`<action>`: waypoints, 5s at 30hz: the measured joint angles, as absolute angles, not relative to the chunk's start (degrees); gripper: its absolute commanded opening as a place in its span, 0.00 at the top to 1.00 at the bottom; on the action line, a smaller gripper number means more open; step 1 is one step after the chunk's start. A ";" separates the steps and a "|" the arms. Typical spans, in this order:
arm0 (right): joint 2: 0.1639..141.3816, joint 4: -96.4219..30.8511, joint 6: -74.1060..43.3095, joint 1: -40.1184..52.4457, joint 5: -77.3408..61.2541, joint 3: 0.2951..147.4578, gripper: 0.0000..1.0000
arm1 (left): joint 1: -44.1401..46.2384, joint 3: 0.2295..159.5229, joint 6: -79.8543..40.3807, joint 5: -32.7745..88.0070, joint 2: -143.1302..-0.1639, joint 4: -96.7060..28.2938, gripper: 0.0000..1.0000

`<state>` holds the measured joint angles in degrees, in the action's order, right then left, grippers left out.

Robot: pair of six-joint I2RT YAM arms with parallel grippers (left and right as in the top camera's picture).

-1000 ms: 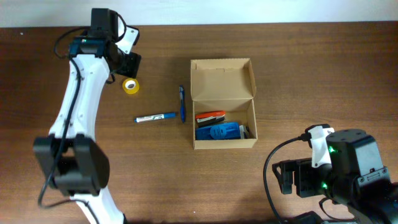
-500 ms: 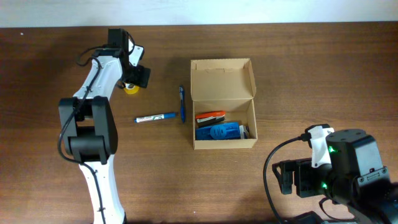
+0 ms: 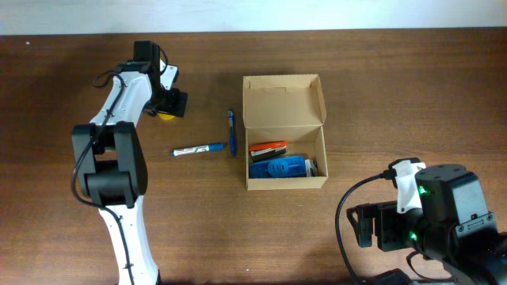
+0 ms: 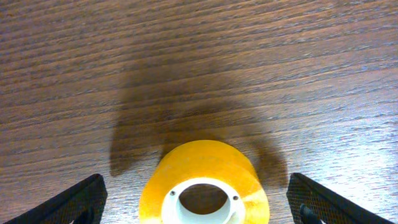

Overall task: Pack container
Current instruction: 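Move the left gripper to the yellow tape roll and grasp it, then carry the tape roll into the box and release it, then move the left gripper to the blue-capped marker and grasp it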

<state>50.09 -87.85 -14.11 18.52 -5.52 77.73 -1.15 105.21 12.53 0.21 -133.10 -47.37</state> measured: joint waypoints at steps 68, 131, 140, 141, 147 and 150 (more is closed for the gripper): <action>50.09 -87.85 -14.15 18.52 -5.52 77.73 0.01 | 43.18 105.16 10.02 5.04 -120.90 -50.06 0.69; 50.09 -87.85 -14.15 18.52 -5.52 77.73 0.01 | 34.57 105.16 10.33 0.25 -103.48 -75.29 0.34; 50.09 -87.85 -14.15 18.52 -5.52 77.73 0.01 | 24.08 101.75 16.21 -2.42 -103.48 -79.57 0.34; 50.09 -87.85 -14.15 18.52 -5.52 77.73 0.01 | 23.38 100.38 17.10 -2.39 -103.48 -79.13 0.34; 50.09 -87.85 -14.15 18.52 -5.52 77.73 0.01 | 19.90 89.95 22.22 -2.11 -102.83 -69.82 0.33; 50.06 -87.83 -14.15 18.52 -5.50 77.73 0.01 | 18.81 84.51 24.80 -1.91 -102.00 -65.14 0.33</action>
